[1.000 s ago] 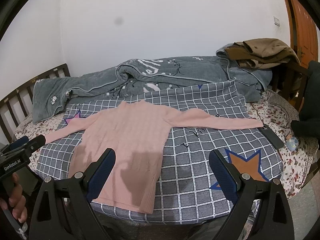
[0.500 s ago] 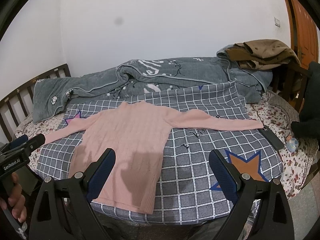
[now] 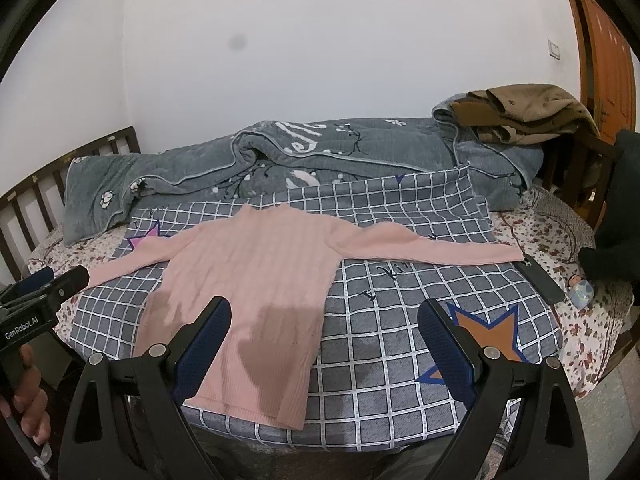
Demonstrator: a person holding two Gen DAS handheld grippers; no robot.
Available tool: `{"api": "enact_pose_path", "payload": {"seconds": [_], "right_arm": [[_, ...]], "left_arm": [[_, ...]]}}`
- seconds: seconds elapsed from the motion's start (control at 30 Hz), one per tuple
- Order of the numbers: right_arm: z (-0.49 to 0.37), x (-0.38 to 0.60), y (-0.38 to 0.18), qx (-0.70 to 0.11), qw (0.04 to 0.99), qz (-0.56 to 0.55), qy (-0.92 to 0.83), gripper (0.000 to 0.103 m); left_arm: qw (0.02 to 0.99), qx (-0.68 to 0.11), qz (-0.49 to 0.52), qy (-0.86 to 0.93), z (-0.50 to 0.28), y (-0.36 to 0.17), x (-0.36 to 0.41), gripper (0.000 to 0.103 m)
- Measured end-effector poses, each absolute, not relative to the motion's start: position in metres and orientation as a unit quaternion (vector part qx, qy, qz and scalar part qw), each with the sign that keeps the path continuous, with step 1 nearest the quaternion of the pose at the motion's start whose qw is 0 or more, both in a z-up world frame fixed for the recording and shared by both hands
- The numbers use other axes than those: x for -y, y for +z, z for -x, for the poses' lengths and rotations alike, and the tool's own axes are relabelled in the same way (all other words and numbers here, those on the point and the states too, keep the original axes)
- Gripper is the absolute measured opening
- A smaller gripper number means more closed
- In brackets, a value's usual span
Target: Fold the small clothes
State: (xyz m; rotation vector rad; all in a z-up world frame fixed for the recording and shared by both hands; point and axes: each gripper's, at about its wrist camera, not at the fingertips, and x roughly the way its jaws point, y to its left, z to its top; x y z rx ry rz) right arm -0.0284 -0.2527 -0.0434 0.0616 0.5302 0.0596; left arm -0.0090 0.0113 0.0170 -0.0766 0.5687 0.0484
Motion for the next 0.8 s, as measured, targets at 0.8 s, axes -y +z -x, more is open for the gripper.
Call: {"api": "enact_pose_path", "payload": {"seconds": [0.8], "right_arm": [[-0.036,0.221,-0.073,-0.299,0.952,-0.016,0.068,0.093]], "left_arm": [[0.932,-0.335,0.140,0.024,-0.058,-0.057,-0.114,0.084]]}}
